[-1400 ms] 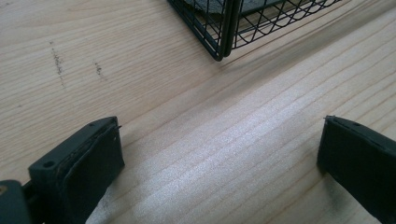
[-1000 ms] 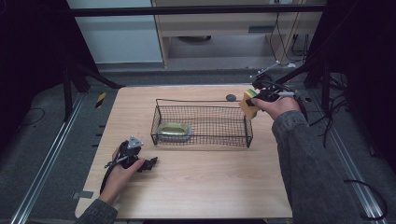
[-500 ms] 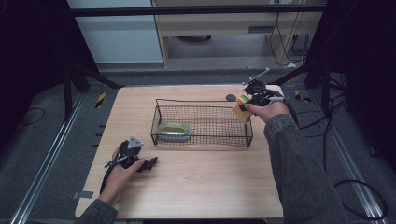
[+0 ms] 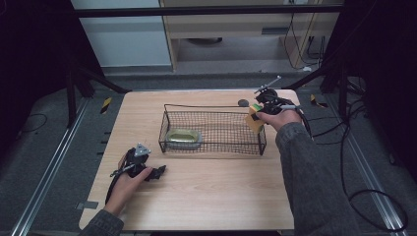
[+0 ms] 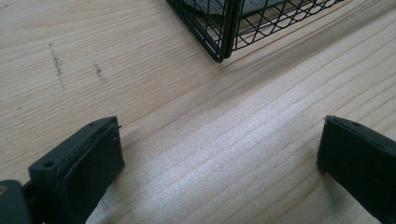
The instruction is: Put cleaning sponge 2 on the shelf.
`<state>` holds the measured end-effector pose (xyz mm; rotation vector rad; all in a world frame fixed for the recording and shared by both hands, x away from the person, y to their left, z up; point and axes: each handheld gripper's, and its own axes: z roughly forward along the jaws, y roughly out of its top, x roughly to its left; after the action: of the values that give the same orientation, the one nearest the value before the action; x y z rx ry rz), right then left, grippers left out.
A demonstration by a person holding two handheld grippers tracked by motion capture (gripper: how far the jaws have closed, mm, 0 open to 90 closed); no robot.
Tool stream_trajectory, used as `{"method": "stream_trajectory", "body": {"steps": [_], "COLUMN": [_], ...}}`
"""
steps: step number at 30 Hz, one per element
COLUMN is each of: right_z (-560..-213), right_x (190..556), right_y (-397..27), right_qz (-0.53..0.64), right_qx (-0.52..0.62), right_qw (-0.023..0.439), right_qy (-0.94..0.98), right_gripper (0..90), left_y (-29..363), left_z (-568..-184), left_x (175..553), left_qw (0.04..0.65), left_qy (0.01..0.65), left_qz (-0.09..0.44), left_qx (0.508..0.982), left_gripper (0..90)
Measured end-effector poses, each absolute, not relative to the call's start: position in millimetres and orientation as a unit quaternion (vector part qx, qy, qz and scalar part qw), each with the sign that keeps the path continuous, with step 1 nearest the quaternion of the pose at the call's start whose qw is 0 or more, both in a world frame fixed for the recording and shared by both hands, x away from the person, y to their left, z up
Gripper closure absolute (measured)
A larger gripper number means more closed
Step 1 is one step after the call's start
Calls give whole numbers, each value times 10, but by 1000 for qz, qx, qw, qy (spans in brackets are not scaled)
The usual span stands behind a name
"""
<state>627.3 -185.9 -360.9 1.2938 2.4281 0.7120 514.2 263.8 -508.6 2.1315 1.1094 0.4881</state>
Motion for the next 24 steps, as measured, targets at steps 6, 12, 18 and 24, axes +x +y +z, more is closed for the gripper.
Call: {"method": "stream_trajectory", "body": {"steps": [6, 12, 18, 24], "right_z": [-3680, -3728, -3774, -3825], "right_x": [6292, 6299, 6310, 6316], "right_y": [-1861, -1849, -1849, -1836], "right_qz": [240, 234, 229, 226], "right_qx": [452, 454, 453, 454], "right_qw": [150, 148, 148, 146], "right_qy": [846, 847, 849, 849], "right_gripper": [644, 644, 644, 644], "left_y": [2638, 2638, 2637, 2637], "left_z": [-5086, -5086, -5086, -5086], "left_x": [5144, 5144, 5145, 5146], "left_qw": [338, 338, 338, 338], "left_qy": [426, 426, 426, 425], "left_qz": [187, 187, 187, 187], "left_qx": [818, 818, 818, 818], "left_gripper": [0, 0, 0, 0]}}
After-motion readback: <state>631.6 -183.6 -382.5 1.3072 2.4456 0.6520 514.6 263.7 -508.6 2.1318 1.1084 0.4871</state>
